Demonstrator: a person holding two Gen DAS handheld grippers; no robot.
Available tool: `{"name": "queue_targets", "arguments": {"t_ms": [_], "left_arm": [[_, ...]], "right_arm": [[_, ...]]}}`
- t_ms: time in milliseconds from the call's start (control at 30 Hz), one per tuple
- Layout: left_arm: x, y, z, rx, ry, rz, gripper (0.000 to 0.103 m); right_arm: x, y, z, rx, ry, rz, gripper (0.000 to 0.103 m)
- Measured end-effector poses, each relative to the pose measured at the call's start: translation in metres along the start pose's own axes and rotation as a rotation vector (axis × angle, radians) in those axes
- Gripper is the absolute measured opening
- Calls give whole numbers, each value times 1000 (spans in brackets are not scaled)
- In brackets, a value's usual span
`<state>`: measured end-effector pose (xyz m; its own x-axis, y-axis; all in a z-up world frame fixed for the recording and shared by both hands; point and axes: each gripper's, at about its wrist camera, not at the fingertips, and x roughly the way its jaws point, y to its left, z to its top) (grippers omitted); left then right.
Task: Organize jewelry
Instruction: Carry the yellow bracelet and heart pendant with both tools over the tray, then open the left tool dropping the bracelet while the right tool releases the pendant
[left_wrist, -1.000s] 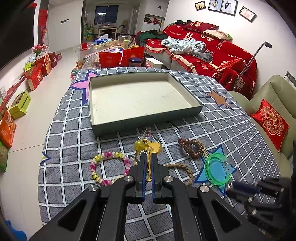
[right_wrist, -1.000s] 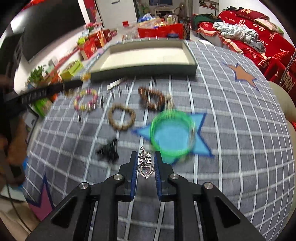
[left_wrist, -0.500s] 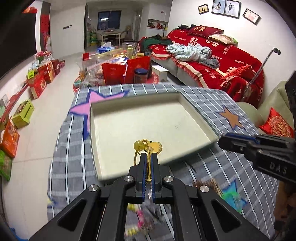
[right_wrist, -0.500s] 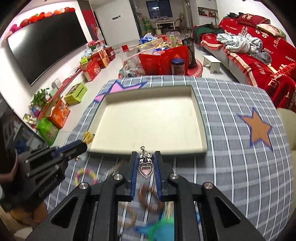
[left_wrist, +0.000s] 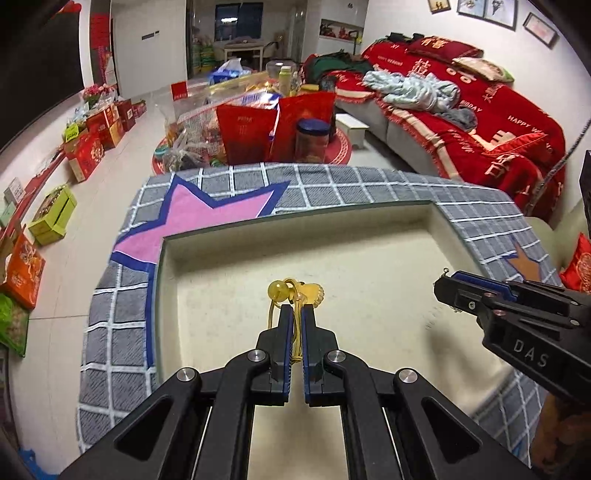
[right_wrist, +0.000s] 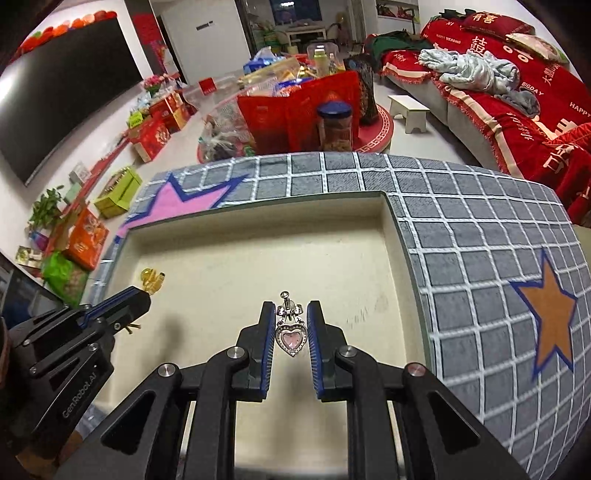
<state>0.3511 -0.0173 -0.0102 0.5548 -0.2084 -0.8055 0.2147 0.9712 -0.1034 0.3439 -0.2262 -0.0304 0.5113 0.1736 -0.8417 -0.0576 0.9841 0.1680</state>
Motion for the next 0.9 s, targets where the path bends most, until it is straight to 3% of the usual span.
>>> {"name": "queue_targets", "arguments": {"t_ms": [200, 367, 433, 500, 900], "left_arm": [[26, -5, -7, 13, 52, 39, 21], [31, -13, -14, 59, 45, 77, 22], [30, -15, -15, 68, 43, 86, 22], [28, -15, -16, 64, 44, 98, 22], [13, -14, -24, 54, 13, 104, 22]], "right_arm": [[23, -7, -5, 16, 42, -2, 19], [22, -6, -6, 10, 36, -7, 20], [21, -6, -6, 16, 36, -9, 36], [16, -7, -6, 28, 23, -1, 43], [-52, -7, -20, 82, -97, 46, 46]]}}
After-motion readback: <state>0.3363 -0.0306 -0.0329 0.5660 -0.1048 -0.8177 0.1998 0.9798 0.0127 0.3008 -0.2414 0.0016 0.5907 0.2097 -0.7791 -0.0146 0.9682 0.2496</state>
